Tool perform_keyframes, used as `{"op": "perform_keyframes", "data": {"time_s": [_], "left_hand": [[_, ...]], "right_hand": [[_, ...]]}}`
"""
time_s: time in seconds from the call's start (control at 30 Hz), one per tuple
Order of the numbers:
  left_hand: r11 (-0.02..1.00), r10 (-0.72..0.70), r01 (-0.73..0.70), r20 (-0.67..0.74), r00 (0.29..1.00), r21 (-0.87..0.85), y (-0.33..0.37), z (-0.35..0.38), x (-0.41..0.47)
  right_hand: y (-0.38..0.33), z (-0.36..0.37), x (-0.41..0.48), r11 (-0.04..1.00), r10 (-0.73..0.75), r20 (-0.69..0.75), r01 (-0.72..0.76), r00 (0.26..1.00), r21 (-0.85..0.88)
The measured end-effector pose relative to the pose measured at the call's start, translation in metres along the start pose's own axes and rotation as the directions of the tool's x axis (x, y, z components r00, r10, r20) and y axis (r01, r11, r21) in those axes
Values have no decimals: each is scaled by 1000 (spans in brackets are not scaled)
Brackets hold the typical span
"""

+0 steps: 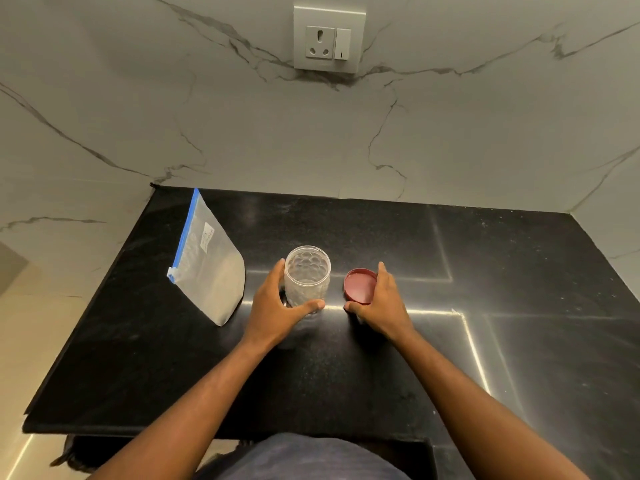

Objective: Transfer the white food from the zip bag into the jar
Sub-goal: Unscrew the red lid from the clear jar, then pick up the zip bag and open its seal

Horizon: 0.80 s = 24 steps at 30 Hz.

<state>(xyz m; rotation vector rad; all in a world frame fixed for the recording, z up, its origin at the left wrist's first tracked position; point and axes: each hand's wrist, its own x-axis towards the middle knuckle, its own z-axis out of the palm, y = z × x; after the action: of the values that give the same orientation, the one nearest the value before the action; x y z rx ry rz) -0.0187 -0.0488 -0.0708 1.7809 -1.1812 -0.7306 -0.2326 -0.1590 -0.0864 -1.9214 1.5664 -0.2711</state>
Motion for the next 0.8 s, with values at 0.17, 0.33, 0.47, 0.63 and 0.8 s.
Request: {"op": "perform_keyframes", "data": {"time_s": [0.17, 0.33, 0.47, 0.63, 0.8], "left_hand": [[991, -90, 76, -129, 988, -113, 21, -28, -23], [986, -31, -14, -271, 962, -163, 59, -73, -54], [989, -2, -73, -503, 864, -128, 66, -101, -80], [977, -152, 16, -639, 754, -214, 43, -119, -92], [982, -159, 59, -614, 773, -179, 34, -126, -85]], "right_hand": [[-29, -27, -8, 969, -148, -159, 175, 976, 172], [-103, -50, -22, 804, -511, -281, 568, 812, 177], [-169, -52, -33, 565, -795, -195, 818, 574, 108], [-241, -27, -33, 322, -924, 169, 936, 343, -142], [-283, 4, -17, 59, -904, 408, 981, 131, -185]]}}
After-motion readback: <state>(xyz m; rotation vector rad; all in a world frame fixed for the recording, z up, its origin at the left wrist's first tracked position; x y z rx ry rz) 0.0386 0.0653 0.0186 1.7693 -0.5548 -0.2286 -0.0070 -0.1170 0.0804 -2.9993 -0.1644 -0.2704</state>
